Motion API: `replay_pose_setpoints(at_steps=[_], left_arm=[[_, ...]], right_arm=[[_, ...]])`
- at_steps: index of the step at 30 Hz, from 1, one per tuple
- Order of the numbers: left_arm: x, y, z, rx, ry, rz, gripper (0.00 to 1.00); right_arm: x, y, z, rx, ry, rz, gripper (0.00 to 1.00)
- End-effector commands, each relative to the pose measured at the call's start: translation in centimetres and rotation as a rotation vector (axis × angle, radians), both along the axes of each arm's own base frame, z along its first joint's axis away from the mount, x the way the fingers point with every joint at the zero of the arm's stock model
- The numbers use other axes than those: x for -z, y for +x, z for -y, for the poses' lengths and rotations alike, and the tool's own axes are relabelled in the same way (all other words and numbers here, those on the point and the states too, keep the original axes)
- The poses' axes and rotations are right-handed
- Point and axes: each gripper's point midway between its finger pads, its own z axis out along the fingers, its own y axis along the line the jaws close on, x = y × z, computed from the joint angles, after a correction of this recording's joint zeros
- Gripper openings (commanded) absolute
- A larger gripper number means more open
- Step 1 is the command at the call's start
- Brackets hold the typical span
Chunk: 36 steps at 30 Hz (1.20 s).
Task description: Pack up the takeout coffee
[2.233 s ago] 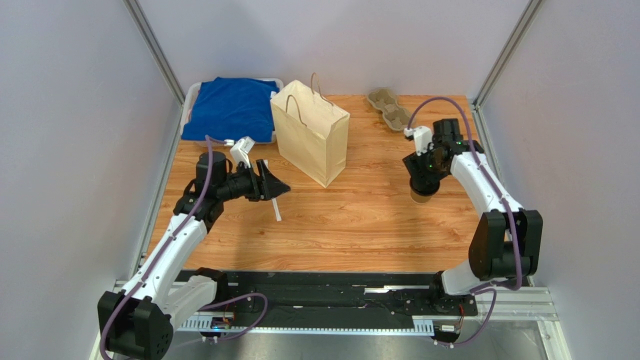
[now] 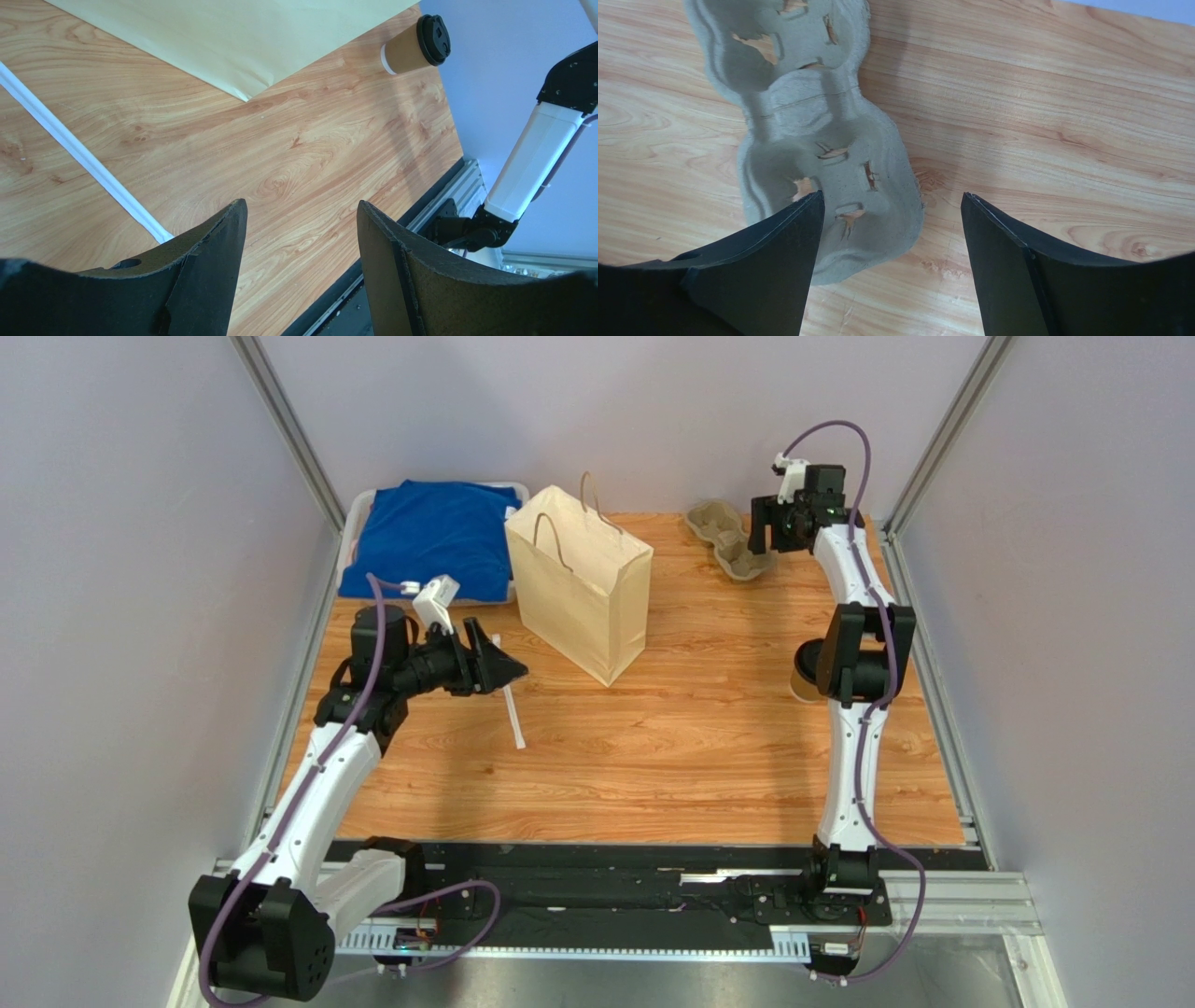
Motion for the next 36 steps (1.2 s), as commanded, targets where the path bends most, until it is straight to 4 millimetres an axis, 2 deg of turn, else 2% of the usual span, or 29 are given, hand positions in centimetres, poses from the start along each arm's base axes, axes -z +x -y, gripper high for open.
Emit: replay_pose_setpoints(at_steps=[1,8,12,20,21,24,30,31,34,36], left_arm=[[-1.5,0.4,-0.2,0.009,0.0,0.052,0.68],[-2.0,0.4,-0.1,0.02,0.0,0.061,0.66],[-2.4,0.3,-0.3,0.017,0.006,0.064,0.65],[-2.7,-0.2,-0.6,0.016,0.016,0.06,0.63],[-2.6,-0.2,-0.6,0.016,0.016,0.058,0.63],[-2.7,-0.2,-0.6,0.015,0.014,0.059,0.62],[-2.8,-0.1,-0.6,0.026,0.015,0.055,0.61],[-2.8,-0.1,-0.6,0.027,0.017,0.054,0.61],[-3.1,0.0,-0.5,0.029,0.017,0.058,0.61],[-3.1,0.1,-0.5,0.028,0.015,0.059,0.61]], right_arm=[[-0.7,2.1,-0.1,-0.01,-0.031,0.086,0.75],[0.9,1.6,-0.7,-0.039,-0.04,0.056,0.66],[1.4,1.2,-0.9,-0.057,-0.039,0.042,0.51],[1.9,0.7,-1.3,-0.082,-0.035,0.02,0.43],[1.9,0.6,-1.3,-0.084,-0.035,0.019,0.38],[1.7,0.3,-1.5,-0.101,-0.036,0.013,0.34],[0.7,-0.5,-1.9,-0.136,-0.033,0.013,0.19],[0.7,-0.6,-1.9,-0.14,-0.032,0.011,0.17],[0.7,-1.0,-2.2,-0.15,-0.022,0.003,0.27],[1.1,-1.1,-2.2,-0.15,-0.013,-0.01,0.29]])
